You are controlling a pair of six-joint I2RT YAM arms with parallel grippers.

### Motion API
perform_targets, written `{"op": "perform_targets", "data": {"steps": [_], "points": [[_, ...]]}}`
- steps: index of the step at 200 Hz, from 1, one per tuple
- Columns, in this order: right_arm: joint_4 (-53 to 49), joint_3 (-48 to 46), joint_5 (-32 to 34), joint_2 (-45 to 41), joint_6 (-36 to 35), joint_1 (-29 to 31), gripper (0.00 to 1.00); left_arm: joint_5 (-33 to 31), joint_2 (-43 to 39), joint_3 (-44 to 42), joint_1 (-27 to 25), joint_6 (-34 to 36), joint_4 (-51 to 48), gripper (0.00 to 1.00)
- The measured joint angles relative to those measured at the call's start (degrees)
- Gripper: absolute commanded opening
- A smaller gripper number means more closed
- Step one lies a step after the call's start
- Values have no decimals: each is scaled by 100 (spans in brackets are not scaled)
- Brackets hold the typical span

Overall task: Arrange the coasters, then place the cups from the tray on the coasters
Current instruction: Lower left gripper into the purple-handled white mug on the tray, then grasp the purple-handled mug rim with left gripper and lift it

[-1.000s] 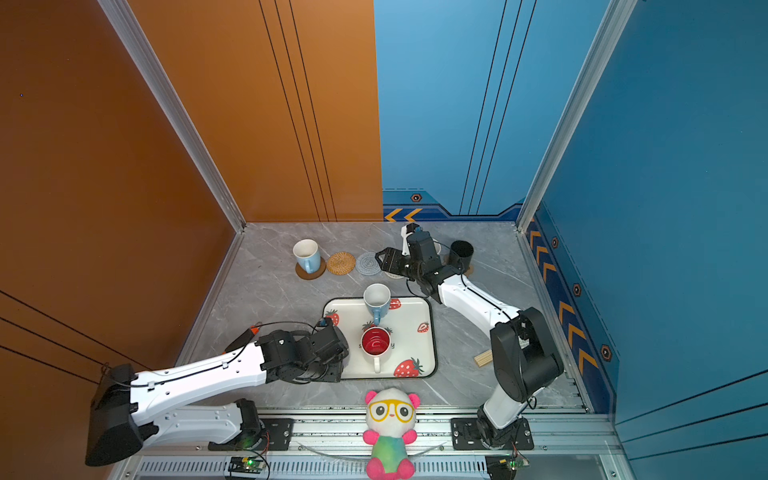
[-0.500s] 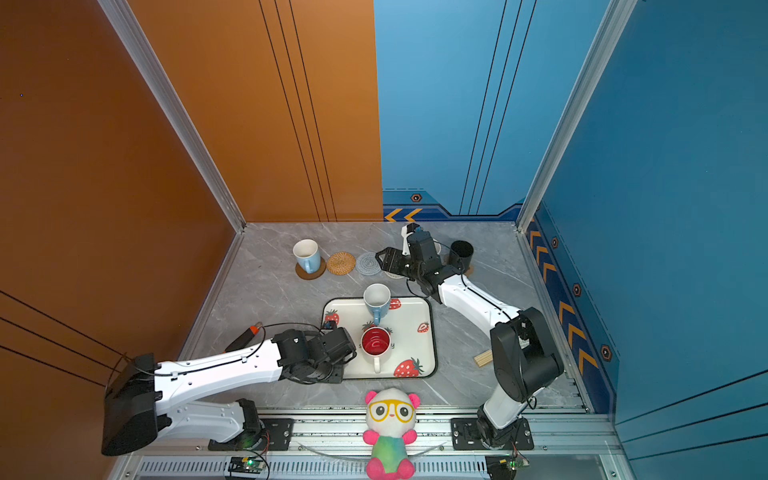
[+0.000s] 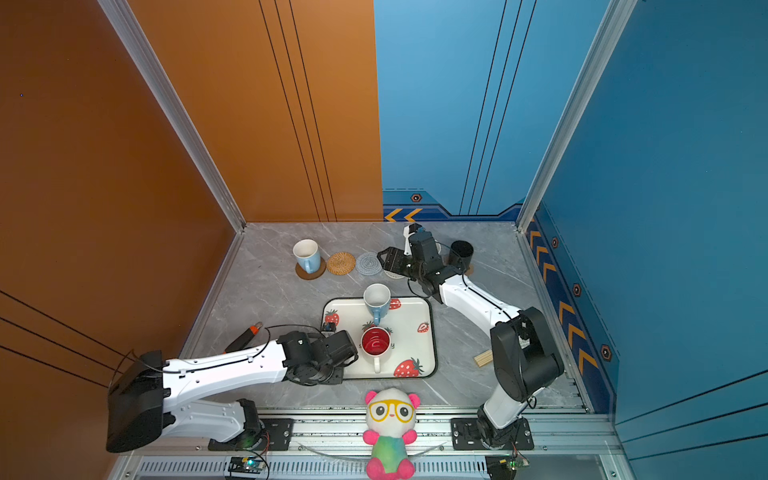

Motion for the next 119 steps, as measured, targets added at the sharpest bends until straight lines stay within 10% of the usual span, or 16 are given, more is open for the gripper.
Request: {"op": "perform_targets", "data": {"steps": [119], "points": [[4, -11, -44, 0, 15, 0, 67, -238, 85, -142, -74, -90, 210, 21]]}}
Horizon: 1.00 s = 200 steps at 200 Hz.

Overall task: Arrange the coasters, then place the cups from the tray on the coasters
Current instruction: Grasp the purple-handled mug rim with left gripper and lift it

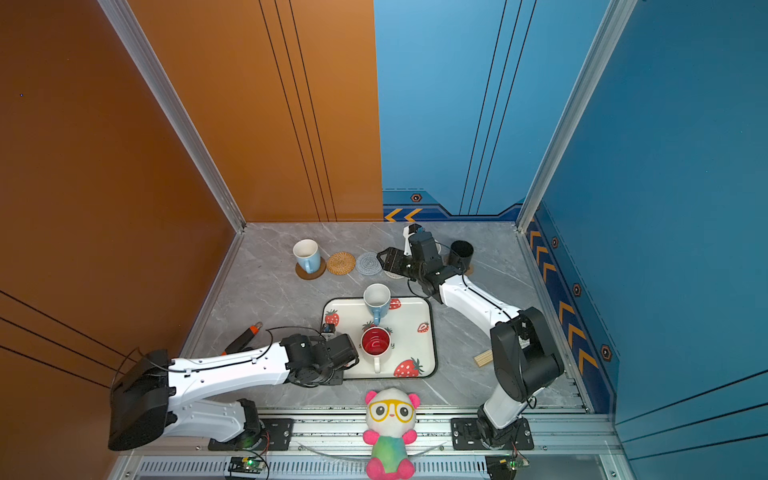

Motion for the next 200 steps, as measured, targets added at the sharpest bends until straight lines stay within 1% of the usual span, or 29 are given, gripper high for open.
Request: {"op": "perform_targets", "data": {"steps": [22, 47, 133, 200], "points": [[0, 0, -2, 0, 0, 0, 67, -4, 13, -11, -2, 0, 101, 15], [0, 0, -2, -2, 0, 0, 67, -44, 17, -11, 0, 2, 129, 0], [11, -96, -2, -70, -2, -2, 67, -68, 26, 13, 0, 7, 122, 0], [74, -151, -2, -109, -2, -44, 67, -149, -7, 319, 2, 160, 57, 0]]}}
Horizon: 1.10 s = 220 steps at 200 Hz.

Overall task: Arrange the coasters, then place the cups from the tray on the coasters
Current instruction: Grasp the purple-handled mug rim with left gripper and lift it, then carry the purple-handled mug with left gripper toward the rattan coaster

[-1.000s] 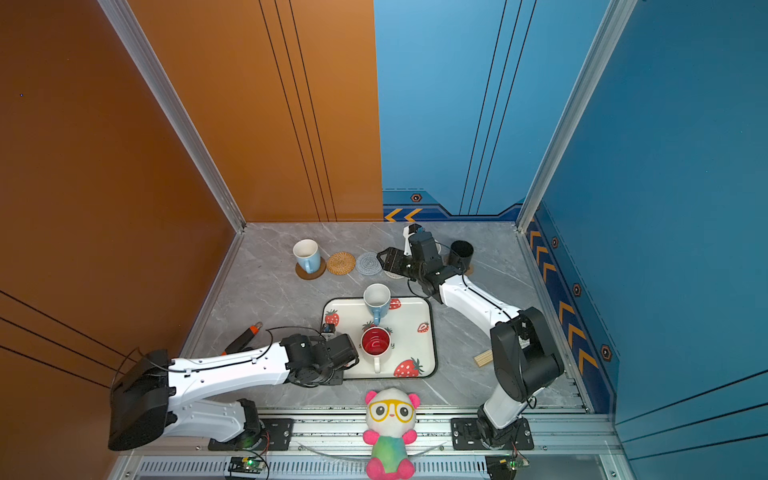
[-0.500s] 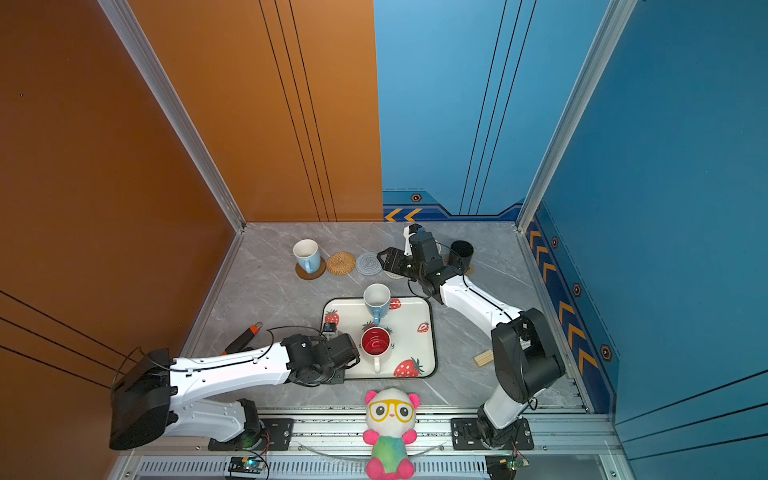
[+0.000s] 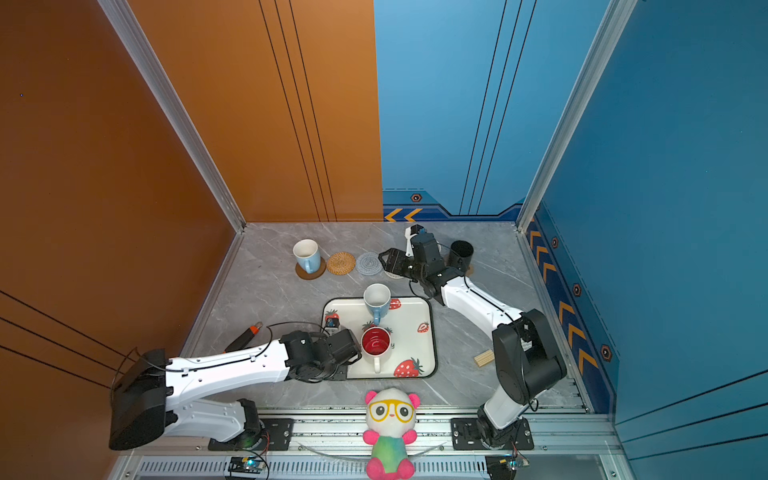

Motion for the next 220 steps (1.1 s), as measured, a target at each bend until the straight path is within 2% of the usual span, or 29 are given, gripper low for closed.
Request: {"op": "perform_targets", "data": {"steps": [54, 109, 220], "points": [[24, -4, -63, -22, 0, -28, 67, -92, -76, 203, 175, 216, -133, 0], [24, -44, -101, -52, 0, -76, 67, -98, -28, 566, 750, 739, -168, 0], [118, -186, -216, -385, -2, -203, 66, -92, 1012, 1757, 1919, 2046, -221, 0]]}}
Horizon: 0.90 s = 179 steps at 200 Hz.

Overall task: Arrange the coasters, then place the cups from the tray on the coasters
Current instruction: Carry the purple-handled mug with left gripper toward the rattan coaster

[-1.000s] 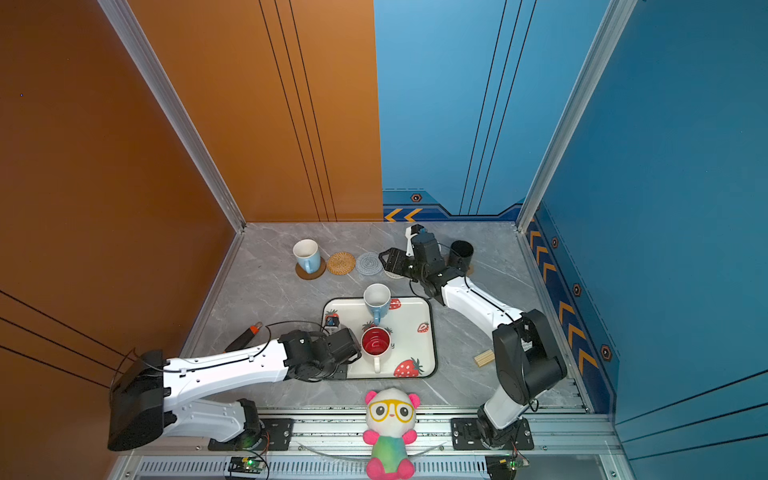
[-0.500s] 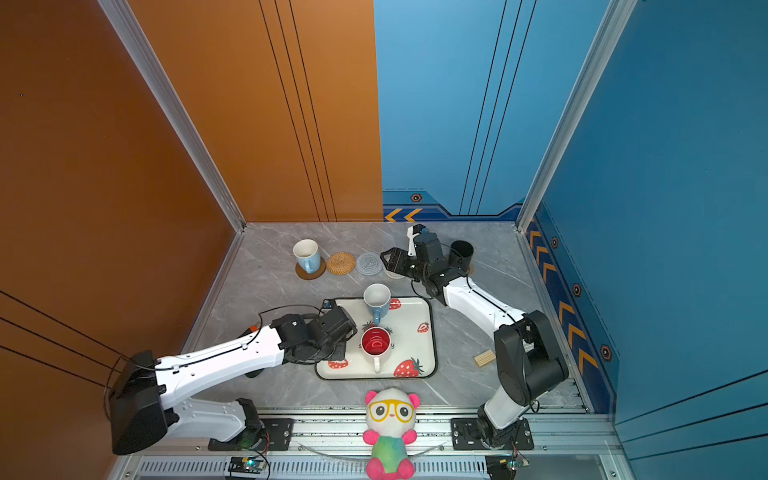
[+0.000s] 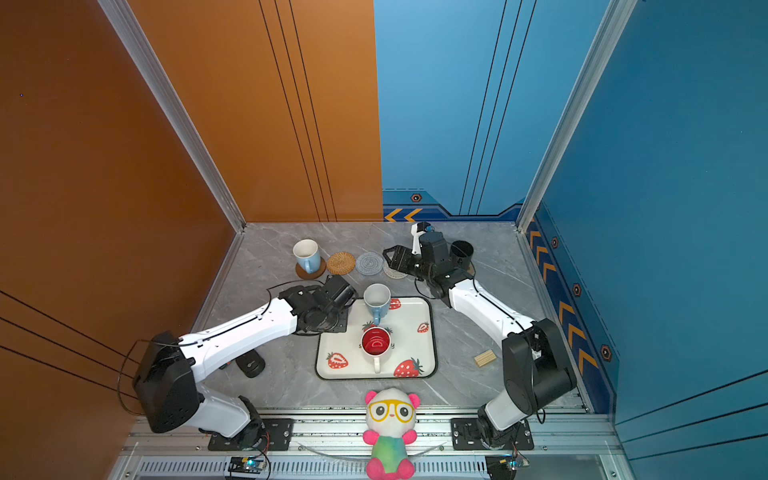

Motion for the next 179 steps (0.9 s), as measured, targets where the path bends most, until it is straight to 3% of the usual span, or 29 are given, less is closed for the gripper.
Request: {"op": "perform_targets", "data": {"steps": [179], "points": [[149, -44, -212, 142, 4, -98, 64, 4, 1469, 1491, 1016, 1008, 236, 0]]}}
